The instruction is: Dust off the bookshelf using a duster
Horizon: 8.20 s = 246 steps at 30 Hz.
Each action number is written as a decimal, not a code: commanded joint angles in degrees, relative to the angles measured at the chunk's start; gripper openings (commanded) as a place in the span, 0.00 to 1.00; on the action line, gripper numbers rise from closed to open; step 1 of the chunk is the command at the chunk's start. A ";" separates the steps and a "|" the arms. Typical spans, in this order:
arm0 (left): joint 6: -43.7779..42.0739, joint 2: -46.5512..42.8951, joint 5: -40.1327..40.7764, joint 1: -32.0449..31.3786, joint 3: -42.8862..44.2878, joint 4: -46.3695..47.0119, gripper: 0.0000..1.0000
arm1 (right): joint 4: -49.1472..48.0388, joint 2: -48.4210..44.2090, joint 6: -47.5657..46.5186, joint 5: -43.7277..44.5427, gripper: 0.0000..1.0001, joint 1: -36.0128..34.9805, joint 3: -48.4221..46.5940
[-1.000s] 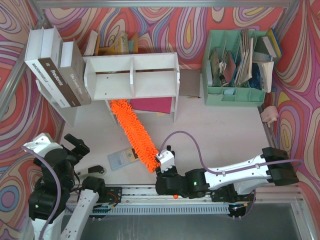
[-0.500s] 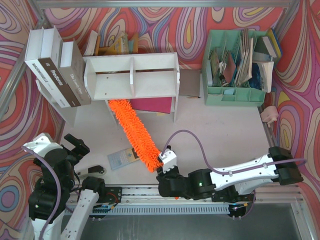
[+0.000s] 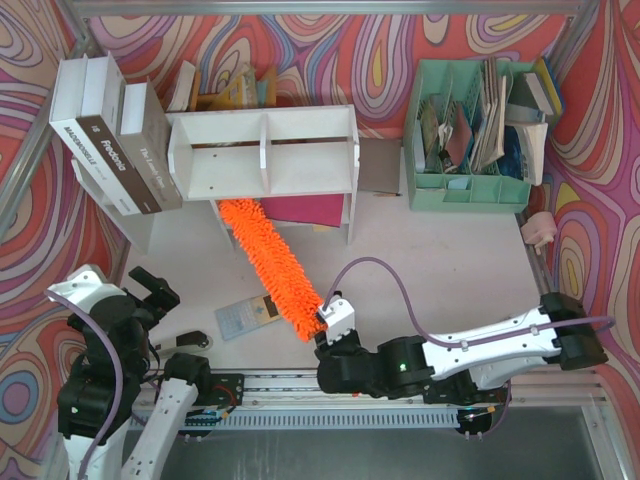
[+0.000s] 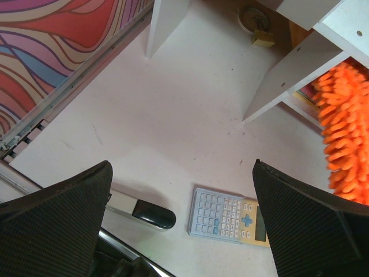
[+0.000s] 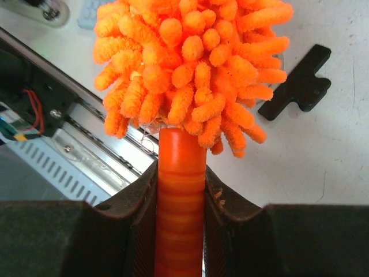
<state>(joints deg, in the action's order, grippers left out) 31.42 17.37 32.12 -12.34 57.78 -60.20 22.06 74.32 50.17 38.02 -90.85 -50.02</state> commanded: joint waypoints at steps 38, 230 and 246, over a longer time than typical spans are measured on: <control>-0.92 0.45 -0.21 0.56 -0.74 0.61 0.98 | 14.61 -8.20 13.22 11.83 0.00 -0.57 3.74; -1.17 0.69 -0.63 1.26 -0.82 0.80 0.98 | 13.42 -10.67 22.62 8.57 0.00 3.92 13.53; -1.32 0.82 -0.81 1.35 -0.83 0.97 0.98 | 17.80 -11.96 26.71 8.12 0.00 3.92 14.94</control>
<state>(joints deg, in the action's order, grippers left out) 31.03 17.76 31.48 -11.51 57.76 -60.05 35.35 64.07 72.64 41.52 -86.98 -36.60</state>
